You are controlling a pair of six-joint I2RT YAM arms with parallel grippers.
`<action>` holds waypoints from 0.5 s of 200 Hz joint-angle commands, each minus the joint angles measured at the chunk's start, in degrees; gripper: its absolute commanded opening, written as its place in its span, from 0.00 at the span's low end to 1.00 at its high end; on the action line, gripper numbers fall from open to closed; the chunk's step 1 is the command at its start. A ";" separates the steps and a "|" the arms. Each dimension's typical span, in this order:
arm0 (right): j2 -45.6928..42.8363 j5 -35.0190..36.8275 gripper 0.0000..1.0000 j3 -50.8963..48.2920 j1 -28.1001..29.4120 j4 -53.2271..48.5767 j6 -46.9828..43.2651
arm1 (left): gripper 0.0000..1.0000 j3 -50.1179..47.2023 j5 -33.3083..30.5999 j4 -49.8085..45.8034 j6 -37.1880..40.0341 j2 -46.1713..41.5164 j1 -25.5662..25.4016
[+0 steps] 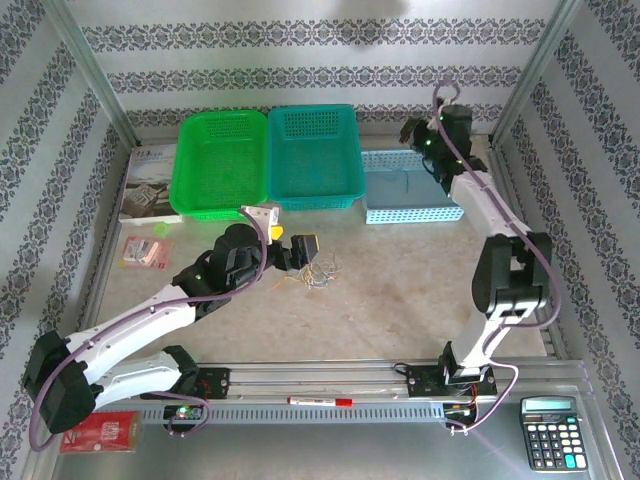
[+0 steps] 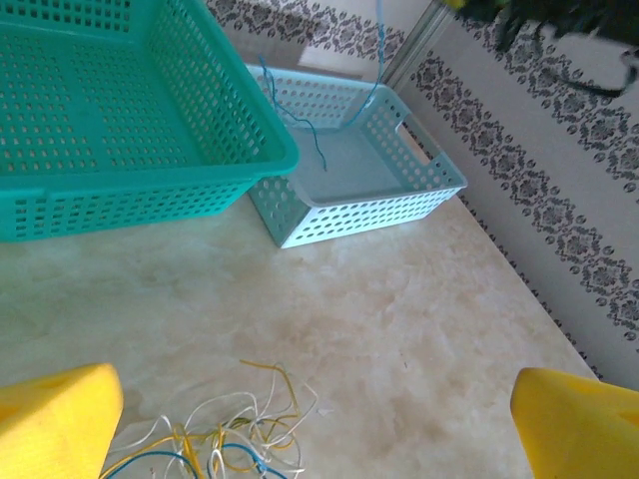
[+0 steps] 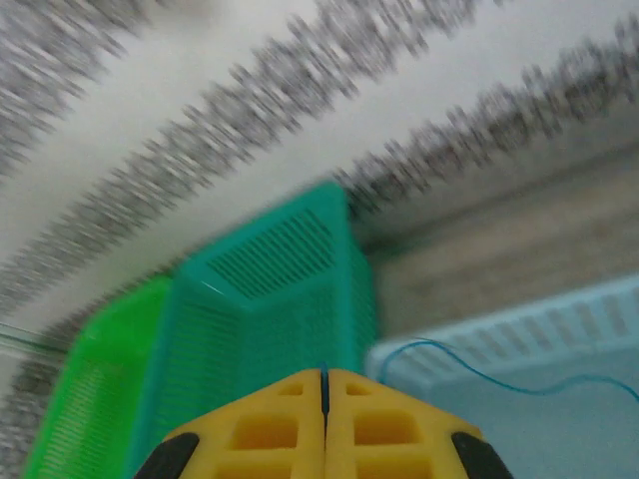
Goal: Untangle the cables
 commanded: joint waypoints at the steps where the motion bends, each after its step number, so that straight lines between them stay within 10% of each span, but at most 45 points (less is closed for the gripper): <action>1: 1.03 1.31 0.00 -0.74 -0.89 3.51 -3.17 | 1.00 0.78 -0.84 -2.08 -0.27 -0.40 -0.48; 83: 8.28 6.99 0.00 0.48 -4.47 -1.39 -5.45 | 1.00 0.49 -1.47 -2.96 -1.02 -0.53 -0.48; 100: 8.56 6.27 0.30 0.37 -4.99 -1.80 -4.72 | 1.00 0.69 -1.67 -3.76 -1.14 -0.78 -0.48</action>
